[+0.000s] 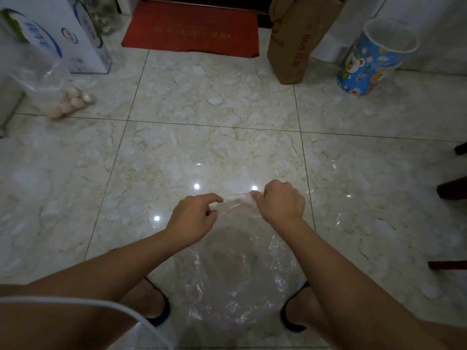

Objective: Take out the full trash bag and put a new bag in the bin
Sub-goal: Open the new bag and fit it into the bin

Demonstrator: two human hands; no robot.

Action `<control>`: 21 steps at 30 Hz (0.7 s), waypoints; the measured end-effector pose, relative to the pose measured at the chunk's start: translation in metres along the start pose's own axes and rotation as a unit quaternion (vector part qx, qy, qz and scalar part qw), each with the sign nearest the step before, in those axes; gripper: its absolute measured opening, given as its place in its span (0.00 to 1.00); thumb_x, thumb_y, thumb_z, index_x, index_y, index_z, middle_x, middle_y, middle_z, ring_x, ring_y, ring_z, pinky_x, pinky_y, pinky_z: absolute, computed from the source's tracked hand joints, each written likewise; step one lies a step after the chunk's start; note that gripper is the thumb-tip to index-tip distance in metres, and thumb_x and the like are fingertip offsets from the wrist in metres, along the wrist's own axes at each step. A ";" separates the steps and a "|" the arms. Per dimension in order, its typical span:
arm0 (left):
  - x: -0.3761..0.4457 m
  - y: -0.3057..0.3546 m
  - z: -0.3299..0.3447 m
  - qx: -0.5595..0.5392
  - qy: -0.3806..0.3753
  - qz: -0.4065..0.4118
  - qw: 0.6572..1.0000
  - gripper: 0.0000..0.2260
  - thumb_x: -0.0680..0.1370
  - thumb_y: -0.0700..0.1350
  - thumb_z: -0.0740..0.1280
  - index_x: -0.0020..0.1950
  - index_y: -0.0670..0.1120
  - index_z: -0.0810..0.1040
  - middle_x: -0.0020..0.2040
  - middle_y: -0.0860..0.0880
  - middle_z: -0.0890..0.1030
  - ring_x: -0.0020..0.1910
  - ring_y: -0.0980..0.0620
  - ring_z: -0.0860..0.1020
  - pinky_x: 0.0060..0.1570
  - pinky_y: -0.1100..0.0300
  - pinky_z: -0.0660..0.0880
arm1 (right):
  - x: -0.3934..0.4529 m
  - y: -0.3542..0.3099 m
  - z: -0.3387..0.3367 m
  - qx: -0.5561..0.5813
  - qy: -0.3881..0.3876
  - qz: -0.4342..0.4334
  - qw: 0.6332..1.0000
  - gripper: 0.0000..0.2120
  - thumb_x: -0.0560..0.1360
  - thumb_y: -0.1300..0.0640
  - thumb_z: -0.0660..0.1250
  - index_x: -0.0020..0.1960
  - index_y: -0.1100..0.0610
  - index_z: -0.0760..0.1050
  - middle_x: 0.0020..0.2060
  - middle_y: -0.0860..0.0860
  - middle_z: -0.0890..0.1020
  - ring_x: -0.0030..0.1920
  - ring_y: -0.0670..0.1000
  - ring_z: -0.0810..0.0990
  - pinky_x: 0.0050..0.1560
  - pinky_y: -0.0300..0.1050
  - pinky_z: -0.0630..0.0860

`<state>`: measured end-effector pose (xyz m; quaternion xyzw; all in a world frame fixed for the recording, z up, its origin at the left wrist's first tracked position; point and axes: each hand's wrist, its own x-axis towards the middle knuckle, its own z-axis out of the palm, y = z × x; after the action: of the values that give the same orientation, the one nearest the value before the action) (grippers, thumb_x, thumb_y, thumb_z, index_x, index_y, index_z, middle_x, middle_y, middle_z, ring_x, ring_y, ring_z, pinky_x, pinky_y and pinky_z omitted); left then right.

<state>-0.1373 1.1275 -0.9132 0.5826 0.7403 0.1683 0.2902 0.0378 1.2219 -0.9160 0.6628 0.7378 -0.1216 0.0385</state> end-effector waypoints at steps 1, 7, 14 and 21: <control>0.001 -0.001 -0.001 -0.001 0.005 -0.004 1.000 0.16 0.77 0.43 0.66 0.63 0.52 0.79 0.28 0.55 0.78 0.29 0.58 0.76 0.38 0.65 0.73 | 0.004 0.000 0.000 0.007 -0.002 0.010 1.000 0.22 0.76 0.37 0.62 0.42 0.55 0.78 0.37 0.52 0.81 0.39 0.54 0.81 0.36 0.42 0.69; 0.009 -0.003 -0.005 0.007 0.008 -0.061 0.998 0.14 0.75 0.44 0.68 0.60 0.49 0.82 0.42 0.49 0.85 0.36 0.54 0.79 0.43 0.64 0.73 | 0.016 0.002 0.006 0.125 -0.058 0.048 0.989 0.20 0.71 0.42 0.70 0.29 0.55 0.75 0.23 0.48 0.74 0.26 0.49 0.75 0.28 0.37 0.64; 0.024 -0.008 -0.018 0.047 -0.057 -0.106 0.992 0.09 0.73 0.50 0.74 0.46 0.46 0.87 0.41 0.49 0.85 0.38 0.53 0.81 0.41 0.61 0.75 | 0.016 0.023 0.020 0.324 -0.138 0.072 0.933 0.20 0.72 0.47 0.70 0.27 0.56 0.73 0.24 0.52 0.70 0.28 0.51 0.70 0.36 0.43 0.67; 0.027 -0.005 -0.045 0.179 -0.111 -0.117 0.970 0.08 0.70 0.50 0.76 0.41 0.46 0.85 0.37 0.50 0.84 0.36 0.52 0.82 0.41 0.58 0.80 | 0.010 0.039 0.016 0.428 -0.200 0.106 0.875 0.12 0.74 0.51 0.72 0.46 0.61 0.82 0.44 0.55 0.84 0.46 0.53 0.82 0.49 0.48 0.78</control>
<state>-0.1733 1.1560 -0.8871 0.5498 0.7843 -0.0681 0.2791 0.0732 1.2318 -0.9391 0.6501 0.5158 -0.5507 -0.0895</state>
